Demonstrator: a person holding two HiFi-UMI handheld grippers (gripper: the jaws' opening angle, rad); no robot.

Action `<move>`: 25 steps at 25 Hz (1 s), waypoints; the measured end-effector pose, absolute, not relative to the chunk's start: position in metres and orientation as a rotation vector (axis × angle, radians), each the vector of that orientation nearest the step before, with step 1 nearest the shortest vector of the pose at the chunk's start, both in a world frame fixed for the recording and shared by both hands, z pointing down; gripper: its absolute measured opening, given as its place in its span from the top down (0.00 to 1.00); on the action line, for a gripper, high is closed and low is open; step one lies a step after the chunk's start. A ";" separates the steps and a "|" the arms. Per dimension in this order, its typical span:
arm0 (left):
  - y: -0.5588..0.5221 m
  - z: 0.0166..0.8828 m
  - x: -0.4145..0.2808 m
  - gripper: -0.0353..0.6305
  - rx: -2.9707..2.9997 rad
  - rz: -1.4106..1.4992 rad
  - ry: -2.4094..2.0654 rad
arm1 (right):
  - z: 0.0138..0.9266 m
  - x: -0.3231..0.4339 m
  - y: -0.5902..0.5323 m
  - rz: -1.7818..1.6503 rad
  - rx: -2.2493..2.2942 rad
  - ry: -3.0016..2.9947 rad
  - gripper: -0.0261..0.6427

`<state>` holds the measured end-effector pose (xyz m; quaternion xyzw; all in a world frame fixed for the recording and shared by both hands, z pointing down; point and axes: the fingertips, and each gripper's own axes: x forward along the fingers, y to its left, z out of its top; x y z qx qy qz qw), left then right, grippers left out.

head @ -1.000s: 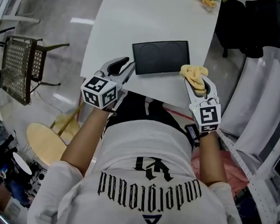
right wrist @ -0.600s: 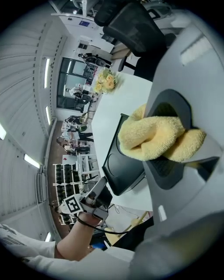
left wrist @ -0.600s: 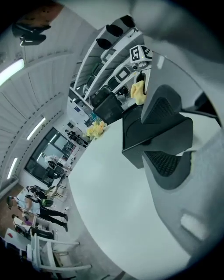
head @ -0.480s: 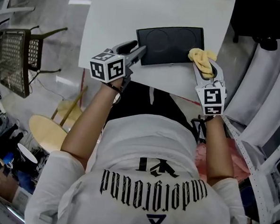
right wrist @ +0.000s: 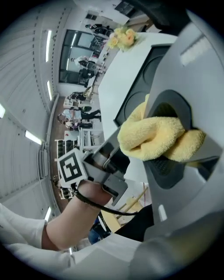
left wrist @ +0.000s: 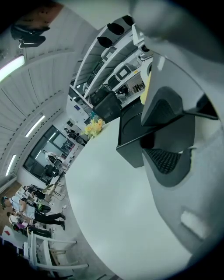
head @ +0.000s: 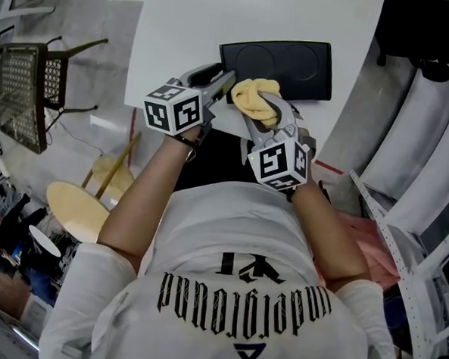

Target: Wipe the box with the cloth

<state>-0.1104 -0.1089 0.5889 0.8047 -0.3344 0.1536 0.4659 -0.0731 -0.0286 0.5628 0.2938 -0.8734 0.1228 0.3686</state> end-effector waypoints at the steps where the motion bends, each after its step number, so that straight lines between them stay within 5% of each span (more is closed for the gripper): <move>1: -0.109 0.589 -0.111 0.69 1.976 0.379 -0.822 | 0.563 -0.088 -0.027 0.298 0.718 -2.253 0.75; 6: -0.110 0.588 -0.112 0.69 1.992 0.399 -0.824 | 0.565 -0.085 -0.028 0.300 0.668 -2.246 0.75; 15: -0.108 0.589 -0.110 0.68 2.005 0.419 -0.806 | 0.561 0.081 -0.050 0.351 0.944 -2.034 0.75; 25: -0.108 0.590 -0.109 0.68 2.026 0.458 -0.767 | 0.562 0.071 -0.134 0.164 0.940 -2.028 0.75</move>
